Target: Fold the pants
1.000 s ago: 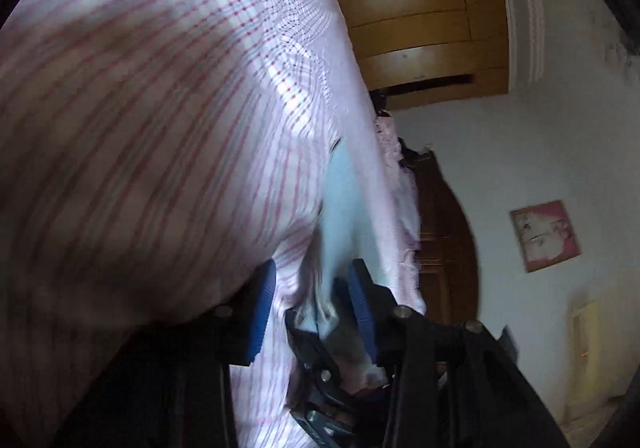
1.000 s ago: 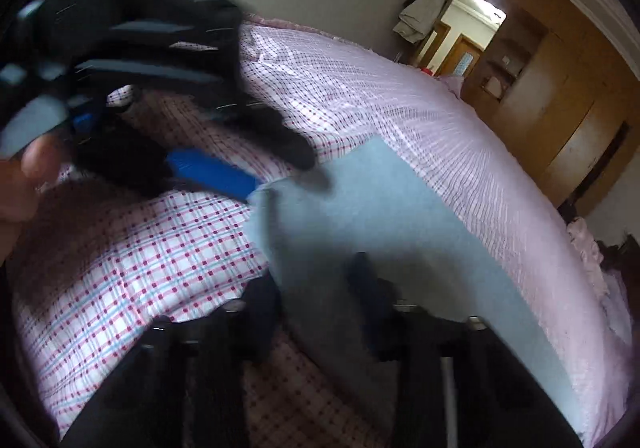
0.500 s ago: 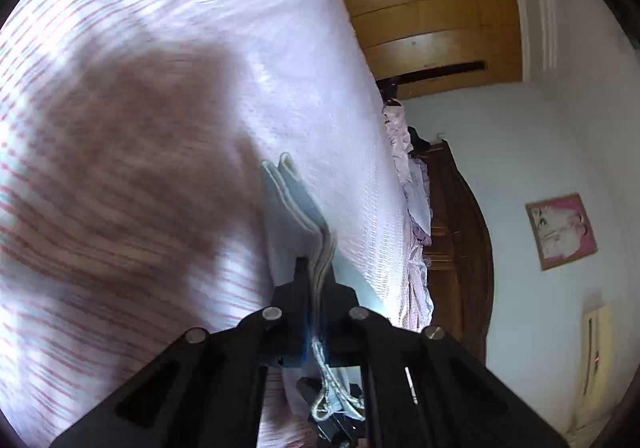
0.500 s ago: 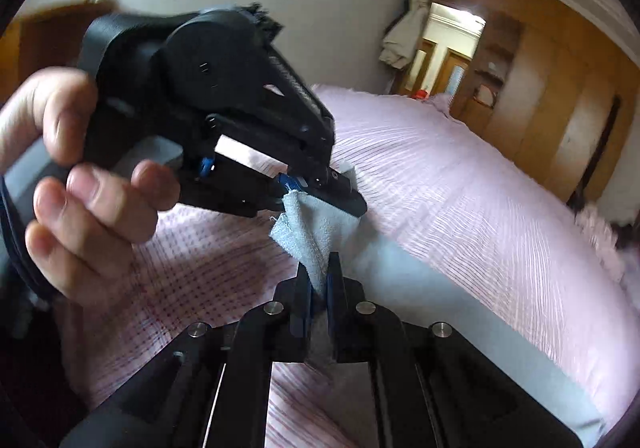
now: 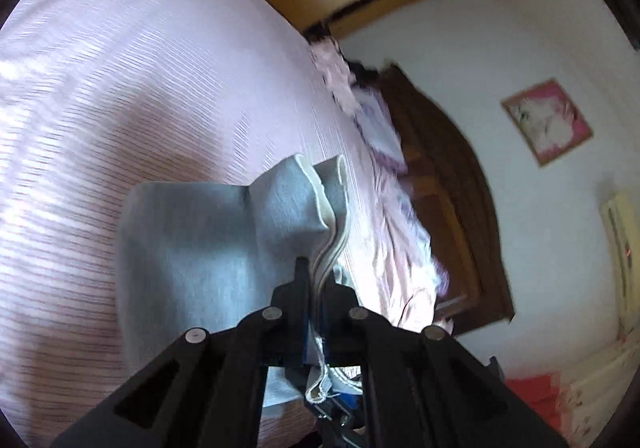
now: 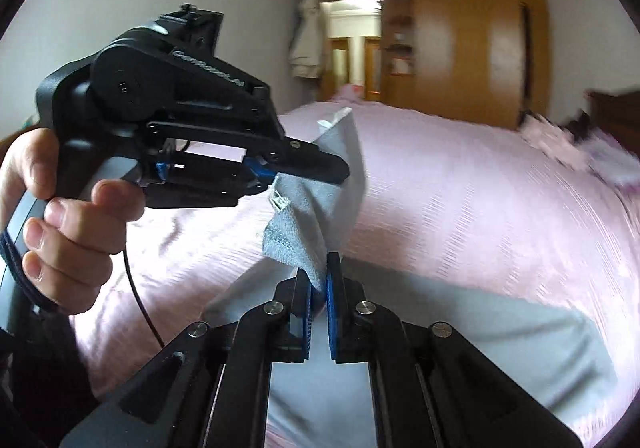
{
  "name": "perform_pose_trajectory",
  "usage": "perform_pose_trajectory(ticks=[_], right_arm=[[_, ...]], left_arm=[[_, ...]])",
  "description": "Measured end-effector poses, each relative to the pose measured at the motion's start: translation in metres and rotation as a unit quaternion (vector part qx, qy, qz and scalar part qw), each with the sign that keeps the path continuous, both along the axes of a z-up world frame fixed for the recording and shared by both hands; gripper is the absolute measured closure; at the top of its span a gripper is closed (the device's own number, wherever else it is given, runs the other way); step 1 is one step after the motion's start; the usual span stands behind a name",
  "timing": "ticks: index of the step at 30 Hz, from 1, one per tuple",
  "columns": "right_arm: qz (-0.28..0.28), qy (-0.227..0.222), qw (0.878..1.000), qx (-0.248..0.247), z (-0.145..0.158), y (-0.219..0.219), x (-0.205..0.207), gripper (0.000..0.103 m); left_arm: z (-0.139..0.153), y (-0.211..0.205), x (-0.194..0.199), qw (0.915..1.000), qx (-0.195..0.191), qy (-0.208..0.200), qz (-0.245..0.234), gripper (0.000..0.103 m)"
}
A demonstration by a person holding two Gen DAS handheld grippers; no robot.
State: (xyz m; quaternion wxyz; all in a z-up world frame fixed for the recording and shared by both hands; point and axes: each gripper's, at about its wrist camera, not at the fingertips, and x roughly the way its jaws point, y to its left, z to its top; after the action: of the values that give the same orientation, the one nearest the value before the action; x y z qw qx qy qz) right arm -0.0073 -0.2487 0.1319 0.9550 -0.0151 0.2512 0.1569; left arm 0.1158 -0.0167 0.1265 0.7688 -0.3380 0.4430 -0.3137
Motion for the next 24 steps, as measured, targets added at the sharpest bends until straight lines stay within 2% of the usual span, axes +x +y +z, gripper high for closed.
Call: perform_pose_trajectory(ticks=[7, 11, 14, 16, 20, 23, 24], right_arm=[[-0.098, 0.032, 0.994, 0.039, -0.008, -0.104, -0.011, 0.103], [-0.157, 0.059, 0.984, 0.053, -0.022, -0.159, -0.017, 0.103], [-0.177, 0.088, 0.977, 0.078, -0.037, -0.194, -0.02, 0.103], [-0.205, 0.102, 0.969, 0.092, -0.047, -0.214, -0.012, 0.103], [-0.229, 0.12, 0.958, 0.127, -0.059, -0.24, -0.015, 0.103], [-0.237, 0.122, 0.957, 0.117, -0.061, -0.238, -0.031, 0.103], [-0.243, 0.123, 0.957, 0.104, -0.063, -0.237, -0.031, 0.1]], left_arm=[[0.001, -0.13, 0.022, 0.9961, 0.034, 0.005, -0.082, 0.099], [-0.013, -0.212, 0.035, 0.9907, 0.039, 0.026, -0.128, 0.099], [-0.026, -0.272, 0.051, 0.9851, 0.052, 0.046, -0.157, 0.099], [-0.035, -0.29, 0.055, 0.9816, 0.06, 0.055, -0.173, 0.099], [-0.046, -0.327, 0.052, 0.9738, 0.102, 0.048, -0.197, 0.099], [-0.053, -0.332, 0.05, 0.971, 0.109, 0.053, -0.207, 0.098], [-0.054, -0.333, 0.049, 0.9702, 0.106, 0.054, -0.211, 0.092]])
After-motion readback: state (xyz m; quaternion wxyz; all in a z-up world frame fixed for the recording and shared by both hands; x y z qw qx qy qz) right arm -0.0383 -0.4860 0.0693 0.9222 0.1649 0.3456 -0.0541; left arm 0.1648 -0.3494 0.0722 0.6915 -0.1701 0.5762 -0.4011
